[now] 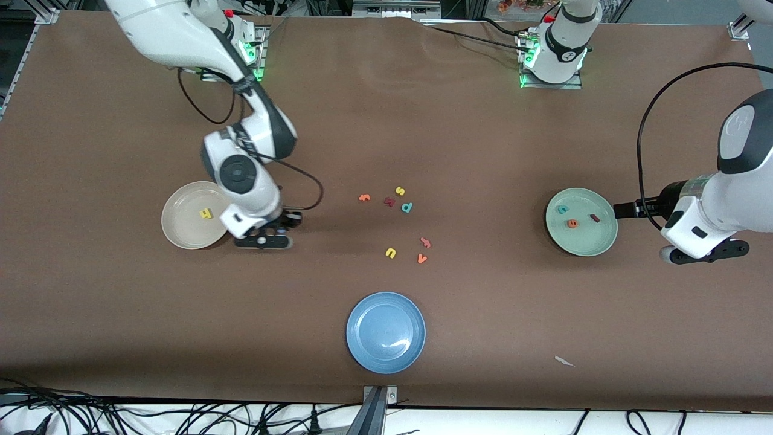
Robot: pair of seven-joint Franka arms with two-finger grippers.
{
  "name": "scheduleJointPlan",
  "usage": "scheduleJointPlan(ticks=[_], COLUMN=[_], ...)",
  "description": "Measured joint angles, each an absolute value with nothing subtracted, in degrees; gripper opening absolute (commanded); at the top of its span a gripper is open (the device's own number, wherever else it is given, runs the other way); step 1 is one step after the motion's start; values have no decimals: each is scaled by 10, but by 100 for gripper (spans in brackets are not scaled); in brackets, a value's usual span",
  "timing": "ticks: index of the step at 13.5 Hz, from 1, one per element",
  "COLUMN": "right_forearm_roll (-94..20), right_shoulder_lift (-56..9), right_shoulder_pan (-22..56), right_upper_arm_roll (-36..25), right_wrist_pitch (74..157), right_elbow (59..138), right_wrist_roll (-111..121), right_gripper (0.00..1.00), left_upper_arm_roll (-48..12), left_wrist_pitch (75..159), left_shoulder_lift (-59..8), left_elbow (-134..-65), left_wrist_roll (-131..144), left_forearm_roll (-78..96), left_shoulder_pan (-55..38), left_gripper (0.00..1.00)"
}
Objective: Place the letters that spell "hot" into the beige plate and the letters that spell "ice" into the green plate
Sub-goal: 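Release the orange letter on the green plate while the right gripper carries the ring, then drop the blue ring on the beige plate while the left gripper retracts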
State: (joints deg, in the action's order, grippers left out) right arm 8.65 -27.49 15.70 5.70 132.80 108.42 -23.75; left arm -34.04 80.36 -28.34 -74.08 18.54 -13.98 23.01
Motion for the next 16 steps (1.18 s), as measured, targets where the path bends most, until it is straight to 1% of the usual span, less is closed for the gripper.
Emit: scheduleJointPlan(ticks=[1,2,3,4,5,6,7,8,9,10,11,12,13,15,16], right_forearm_roll=[86,86,86,86,86,86,86,86,86,86,86,83,73,47,43], right_shoulder_lift=[-250,-223,-201,-181,-165,-152,-142,-134,-130,-128,-128,-128,-129,-133,-135], right_shoulder_pan=[134,110,91,74,59,46,37,31,28,27,27,27,27,27,27], right_upper_arm_roll=[57,57,57,57,57,57,57,57,57,58,59,61,63,77,91], right_wrist_pitch=[1316,1302,1287,1273,1264,1261,1261,1261,1261,1261,1262,1262,1266,1282,1290], right_elbow=[1107,1131,1150,1168,1185,1203,1221,1236,1245,1248,1249,1249,1250,1252,1252], right_wrist_roll=[-191,-144,-107,-78,-55,-36,-22,-13,-10,-10,-10,-10,-10,-18,-38], right_gripper=[30,35,37,37,38,41,49,55,59,60,61,61,61,61,61], left_upper_arm_roll=[-334,-316,-292,-259,-214,-163,-121,-99,-92,-92,-92,-92,-92,-90,-89], left_wrist_pitch=[799,795,795,795,790,783,780,780,782,788,799,813,823,839,851], left_shoulder_lift=[-283,-283,-284,-283,-282,-278,-274,-267,-259,-251,-241,-230,-221,-206,-201], left_elbow=[-736,-730,-721,-706,-690,-677,-669,-665,-663,-665,-671,-684,-699,-725,-733], left_wrist_roll=[179,164,149,137,130,124,118,116,115,115,115,115,114,104,101], left_forearm_roll=[-140,-136,-121,-95,-62,-25,7,26,32,33,33,33,33,33,33], left_shoulder_pan=[221,205,188,168,142,114,93,83,81,80,78,76,76,76,76], left_gripper=[100,100,100,100,100,100,99,98,98,98,93,90,91,99,100])
